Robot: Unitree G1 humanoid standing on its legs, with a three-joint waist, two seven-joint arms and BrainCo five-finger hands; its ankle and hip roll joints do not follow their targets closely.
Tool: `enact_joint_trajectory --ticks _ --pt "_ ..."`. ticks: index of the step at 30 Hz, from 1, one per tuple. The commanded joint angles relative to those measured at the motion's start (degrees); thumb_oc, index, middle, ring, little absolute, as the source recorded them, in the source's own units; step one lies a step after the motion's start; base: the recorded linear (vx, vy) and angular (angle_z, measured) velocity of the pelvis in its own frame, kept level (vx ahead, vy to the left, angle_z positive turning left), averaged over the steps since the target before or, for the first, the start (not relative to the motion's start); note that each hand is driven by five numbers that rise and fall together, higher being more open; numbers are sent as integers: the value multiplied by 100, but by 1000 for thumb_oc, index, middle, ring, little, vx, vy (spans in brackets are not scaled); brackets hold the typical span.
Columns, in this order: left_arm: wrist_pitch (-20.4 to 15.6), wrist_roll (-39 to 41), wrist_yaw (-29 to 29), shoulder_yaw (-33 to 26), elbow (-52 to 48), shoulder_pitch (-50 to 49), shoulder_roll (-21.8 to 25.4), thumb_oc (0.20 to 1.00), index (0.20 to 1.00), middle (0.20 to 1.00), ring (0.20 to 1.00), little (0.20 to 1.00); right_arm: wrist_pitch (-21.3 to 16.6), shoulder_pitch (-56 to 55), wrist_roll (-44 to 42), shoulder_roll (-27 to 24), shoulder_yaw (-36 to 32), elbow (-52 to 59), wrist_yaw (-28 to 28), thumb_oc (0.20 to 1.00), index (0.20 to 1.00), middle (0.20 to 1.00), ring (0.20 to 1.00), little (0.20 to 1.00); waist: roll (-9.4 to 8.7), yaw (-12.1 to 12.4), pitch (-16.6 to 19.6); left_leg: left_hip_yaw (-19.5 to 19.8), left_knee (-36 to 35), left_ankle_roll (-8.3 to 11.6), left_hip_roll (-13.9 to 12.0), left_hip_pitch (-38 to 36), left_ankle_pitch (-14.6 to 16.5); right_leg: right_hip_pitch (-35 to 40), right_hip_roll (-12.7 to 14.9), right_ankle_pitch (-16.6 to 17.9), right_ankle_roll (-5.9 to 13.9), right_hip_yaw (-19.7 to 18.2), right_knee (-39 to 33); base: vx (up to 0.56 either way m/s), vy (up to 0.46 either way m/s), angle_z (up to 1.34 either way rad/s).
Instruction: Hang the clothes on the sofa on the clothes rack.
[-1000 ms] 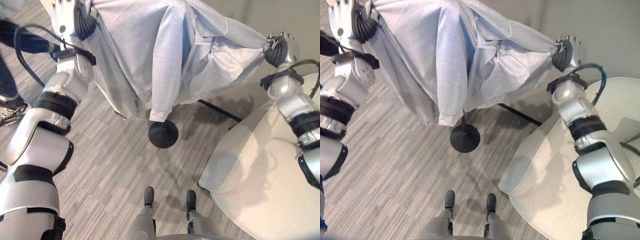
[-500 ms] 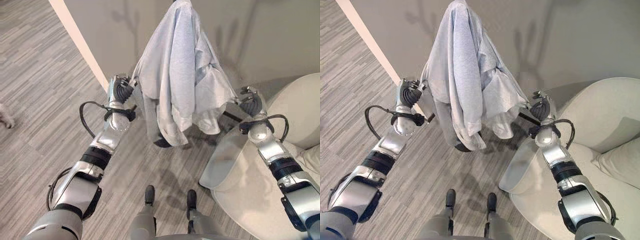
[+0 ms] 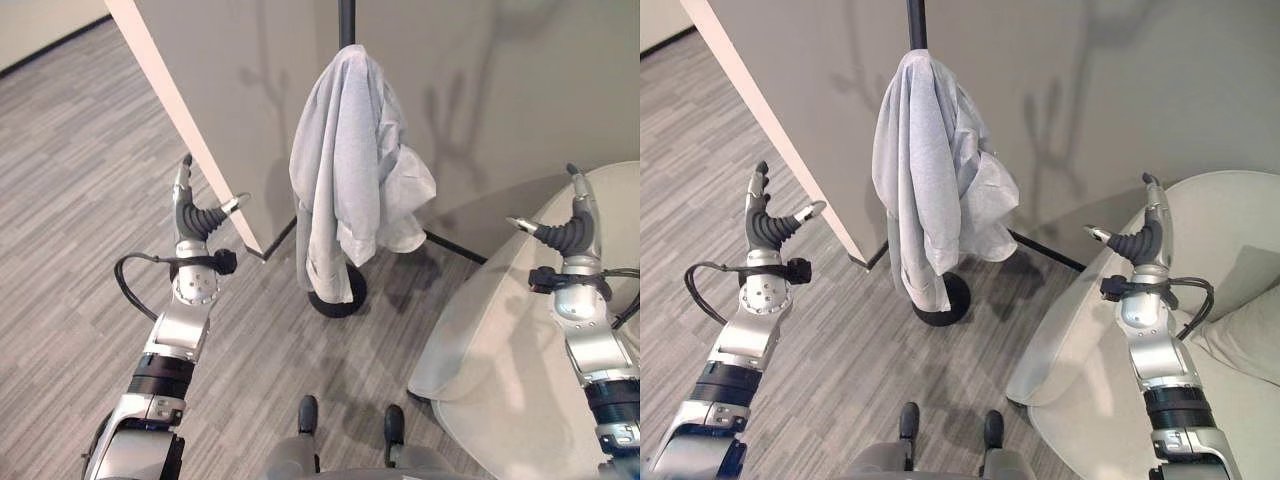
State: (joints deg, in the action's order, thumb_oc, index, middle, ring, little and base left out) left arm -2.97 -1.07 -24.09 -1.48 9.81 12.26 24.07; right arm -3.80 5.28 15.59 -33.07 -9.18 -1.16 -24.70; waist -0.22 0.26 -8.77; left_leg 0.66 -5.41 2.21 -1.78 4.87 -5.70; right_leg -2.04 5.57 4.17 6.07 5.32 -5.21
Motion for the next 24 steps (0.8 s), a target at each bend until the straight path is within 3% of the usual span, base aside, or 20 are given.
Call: enact_joint_trajectory --ticks 1,8,12,14,18,19,20,22,24 --pt "-437 498 318 -262 274 -333 125 1000 1000 1000 1000 1000 -161 -424 309 35 -552 120 -265 1000 1000 1000 1000 1000 -286 -87 518 -403 41 8 123 -504 932 78 214 -149 388 20 21 14 27 -12" --pt "-537 965 1042 -513 831 -1581 -157 1000 1000 1000 1000 1000 -31 -1714 179 474 -1389 -435 -320 1000 1000 1000 1000 1000 -245 -250 501 -525 41 -59 135 -570 973 85 222 -111 401 -81 21 -4 30 -10" --pt "-556 724 1675 -166 2179 -1931 -169 1000 1000 1000 1000 1000 19 -2064 -506 670 -1593 -2556 -365 1000 1000 1000 1000 1000 -237 -347 463 -600 41 -80 127 -536 958 10 228 -64 422 -148 21 -12 35 -16" --pt "-547 570 1757 -53 2382 -1974 -150 1000 1000 1000 1000 1000 -30 -2048 -721 693 -1566 -2971 -342 1000 1000 1000 1000 1000 -237 -356 458 -613 41 -81 125 -531 955 -4 230 -53 428 -152 21 -11 17 -12" --pt "-467 228 1941 351 3179 -1855 -226 1000 1000 1000 1000 1000 -332 -1734 -1901 941 -1053 -4529 288 1000 1000 1000 1000 1000 -246 -367 397 -652 41 -64 123 -500 921 -51 217 -32 434 -193 23 -28 16 -9" --pt "-475 227 1939 348 3193 -1845 -227 1000 1000 1000 1000 1000 -353 -1716 -1918 928 -1042 -4562 296 1000 1000 1000 1000 1000 -248 -369 393 -654 41 -63 123 -500 921 -51 217 -33 433 -195 22 -34 -7 -4" --pt "-437 175 2025 465 3505 -1763 -331 1000 1000 1000 1000 1000 -313 -1606 -2175 1111 -484 -5254 833 1000 1000 1000 1000 1000 -270 -352 376 -666 41 -49 117 -497 898 -52 216 -23 426 -192 21 -22 -8 -3" --pt "-413 211 2068 520 3706 -1696 -376 1000 1000 1000 1000 1000 -303 -1524 -2305 1181 -254 -5534 1015 1000 1000 1000 1000 1000 -282 -347 380 -664 41 -38 118 -505 888 -48 213 -22 419 -194 21 0 0 0" --pt "-394 243 2103 669 4532 -1400 -568 1000 1000 1000 1000 1000 -330 -1384 -2749 1535 98 -6264 1398 1000 1000 1000 1000 1000 -288 -338 411 -654 41 -18 124 -543 883 -6 210 -31 399 -189 21 25 -23 5"
